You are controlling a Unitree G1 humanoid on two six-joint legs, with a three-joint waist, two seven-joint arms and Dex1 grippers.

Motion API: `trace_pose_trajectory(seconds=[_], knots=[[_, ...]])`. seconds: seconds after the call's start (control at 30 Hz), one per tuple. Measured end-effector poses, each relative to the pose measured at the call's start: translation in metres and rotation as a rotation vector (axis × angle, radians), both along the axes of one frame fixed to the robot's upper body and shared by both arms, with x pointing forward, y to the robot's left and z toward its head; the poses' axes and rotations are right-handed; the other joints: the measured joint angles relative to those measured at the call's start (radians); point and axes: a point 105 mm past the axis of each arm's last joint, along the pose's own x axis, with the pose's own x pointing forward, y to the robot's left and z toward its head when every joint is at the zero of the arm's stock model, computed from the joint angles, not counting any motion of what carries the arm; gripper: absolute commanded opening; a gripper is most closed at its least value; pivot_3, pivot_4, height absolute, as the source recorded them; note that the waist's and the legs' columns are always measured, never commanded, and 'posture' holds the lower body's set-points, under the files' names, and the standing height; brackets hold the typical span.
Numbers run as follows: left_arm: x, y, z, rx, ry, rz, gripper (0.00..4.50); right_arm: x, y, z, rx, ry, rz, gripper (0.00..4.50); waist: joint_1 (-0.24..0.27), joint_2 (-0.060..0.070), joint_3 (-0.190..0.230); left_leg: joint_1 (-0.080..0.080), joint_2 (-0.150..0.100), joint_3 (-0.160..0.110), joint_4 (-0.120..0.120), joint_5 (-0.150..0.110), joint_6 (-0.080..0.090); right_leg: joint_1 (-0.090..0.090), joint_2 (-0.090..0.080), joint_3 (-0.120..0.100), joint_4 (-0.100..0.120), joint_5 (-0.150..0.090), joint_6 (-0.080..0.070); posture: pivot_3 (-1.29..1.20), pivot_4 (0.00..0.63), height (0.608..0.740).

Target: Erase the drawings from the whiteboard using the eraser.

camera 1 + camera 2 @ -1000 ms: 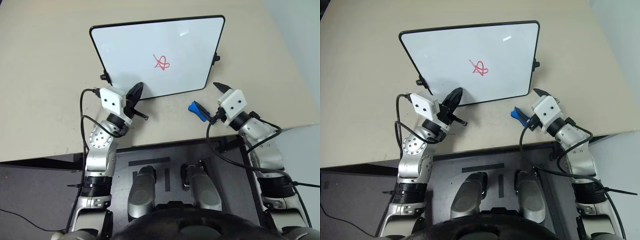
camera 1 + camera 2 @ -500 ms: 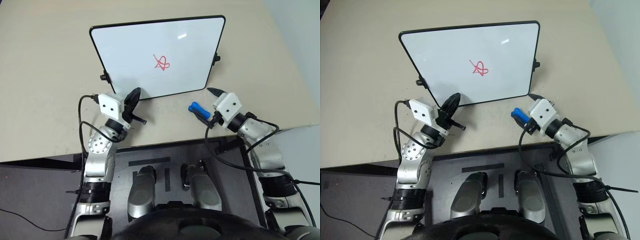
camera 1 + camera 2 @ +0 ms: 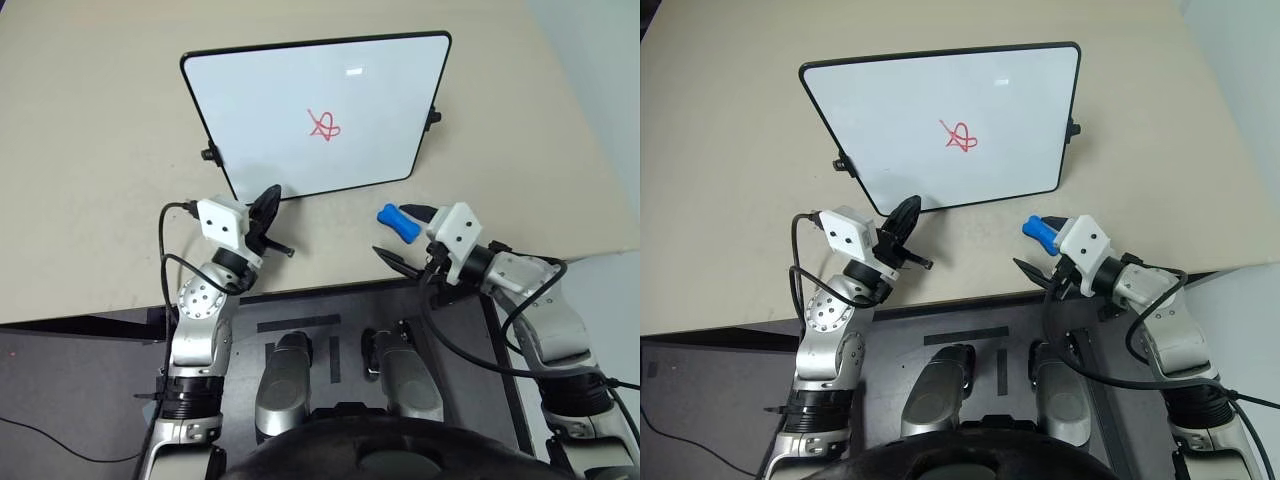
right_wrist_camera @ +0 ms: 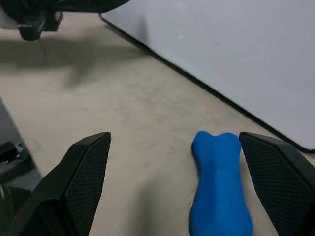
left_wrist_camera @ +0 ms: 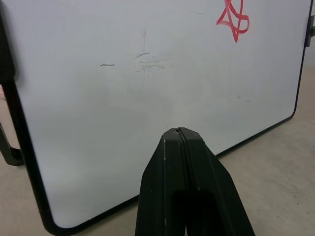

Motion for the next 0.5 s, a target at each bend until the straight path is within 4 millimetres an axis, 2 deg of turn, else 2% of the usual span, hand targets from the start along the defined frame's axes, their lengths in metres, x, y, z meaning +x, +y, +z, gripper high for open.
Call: trace_pose_trajectory(seconds=[0.27, 0.4, 0.5], knots=[[0.000, -0.001, 0.000, -0.002, -0.001, -0.002, 0.00, 0.008, -0.002, -0.018, -0.015, 0.069, -0.014, 4.41, 0.000, 0.000, 0.000, 0.000, 0.000, 0.000, 0.000, 0.000, 0.000, 0.000, 0.000, 0.000, 0.000, 0.000, 0.000, 0.00, 0.150, 0.740], [0.000, -0.002, 0.000, -0.009, -0.003, -0.002, 0.00, 0.015, -0.004, -0.021, -0.020, 0.073, -0.026, 4.41, 0.000, 0.000, 0.000, 0.000, 0.000, 0.000, 0.000, 0.000, 0.000, 0.000, 0.000, 0.000, 0.000, 0.002, -0.003, 0.00, 0.150, 0.740], [0.000, -0.003, 0.001, -0.010, -0.006, -0.001, 0.00, 0.018, -0.005, -0.021, -0.020, 0.063, -0.029, 3.56, 0.000, 0.000, 0.000, 0.000, 0.000, 0.000, 0.000, 0.000, 0.000, 0.000, 0.000, 0.000, 0.000, 0.002, -0.003, 0.00, 0.150, 0.740]])
